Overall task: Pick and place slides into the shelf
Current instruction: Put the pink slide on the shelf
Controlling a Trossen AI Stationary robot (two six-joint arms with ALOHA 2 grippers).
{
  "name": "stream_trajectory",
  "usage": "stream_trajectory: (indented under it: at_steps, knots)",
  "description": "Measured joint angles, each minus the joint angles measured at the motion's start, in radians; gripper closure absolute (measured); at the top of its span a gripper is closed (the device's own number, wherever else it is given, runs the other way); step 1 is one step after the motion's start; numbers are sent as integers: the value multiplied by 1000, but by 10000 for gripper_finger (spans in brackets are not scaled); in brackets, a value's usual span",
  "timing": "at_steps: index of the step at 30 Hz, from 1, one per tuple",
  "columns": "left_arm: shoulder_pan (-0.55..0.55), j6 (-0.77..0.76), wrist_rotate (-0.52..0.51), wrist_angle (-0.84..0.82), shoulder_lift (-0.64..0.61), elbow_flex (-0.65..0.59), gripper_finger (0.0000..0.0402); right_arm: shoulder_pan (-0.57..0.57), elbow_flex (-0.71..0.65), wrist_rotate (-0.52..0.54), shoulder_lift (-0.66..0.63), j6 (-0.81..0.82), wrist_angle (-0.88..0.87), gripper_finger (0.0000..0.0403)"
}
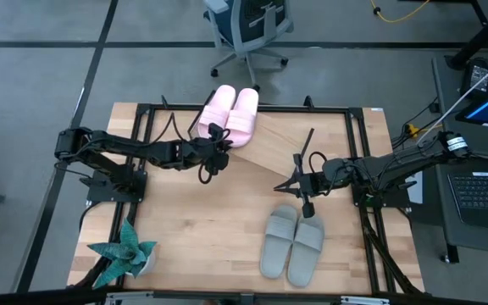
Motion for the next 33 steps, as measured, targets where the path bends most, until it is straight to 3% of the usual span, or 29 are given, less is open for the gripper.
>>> stream_trajectory:
  at_steps: [33]
  knots:
    - [-41, 22, -83, -3, -1, 0, 364, 0, 0, 0, 0, 0, 0, 384]
